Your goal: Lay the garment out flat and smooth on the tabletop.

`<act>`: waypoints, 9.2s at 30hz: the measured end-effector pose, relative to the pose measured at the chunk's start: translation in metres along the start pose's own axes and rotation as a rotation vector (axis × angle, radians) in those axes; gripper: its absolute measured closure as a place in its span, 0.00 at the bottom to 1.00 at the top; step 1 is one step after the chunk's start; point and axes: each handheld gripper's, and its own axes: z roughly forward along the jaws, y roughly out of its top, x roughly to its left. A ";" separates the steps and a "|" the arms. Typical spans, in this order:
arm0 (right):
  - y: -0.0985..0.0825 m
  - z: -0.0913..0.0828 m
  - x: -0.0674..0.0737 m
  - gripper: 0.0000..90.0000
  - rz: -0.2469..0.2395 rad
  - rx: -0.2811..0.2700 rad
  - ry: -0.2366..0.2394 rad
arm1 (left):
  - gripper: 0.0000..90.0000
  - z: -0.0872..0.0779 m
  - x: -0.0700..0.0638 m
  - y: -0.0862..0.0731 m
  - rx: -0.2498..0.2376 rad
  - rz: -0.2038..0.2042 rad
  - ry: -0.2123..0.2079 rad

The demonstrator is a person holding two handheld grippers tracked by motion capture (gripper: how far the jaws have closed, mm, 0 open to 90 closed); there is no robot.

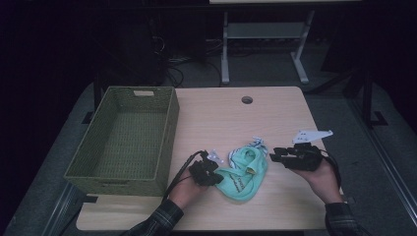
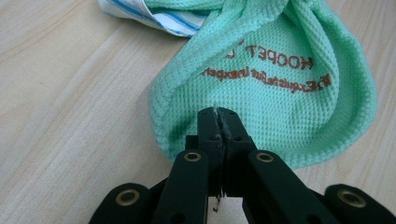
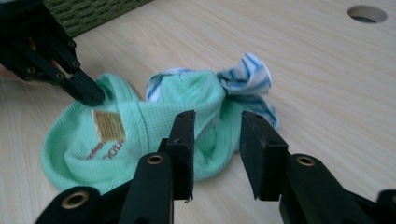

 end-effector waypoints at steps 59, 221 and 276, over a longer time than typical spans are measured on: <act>0.046 0.141 0.034 0.73 -0.171 0.293 0.107 | 0.98 0.001 0.000 0.000 -0.003 -0.021 -0.006; -0.006 0.047 -0.065 0.86 0.128 0.079 -0.191 | 0.84 -0.011 -0.004 0.010 -0.086 -0.020 -0.038; -0.040 0.048 0.019 0.85 0.027 0.193 0.005 | 0.99 0.013 0.056 0.059 -0.131 0.005 0.111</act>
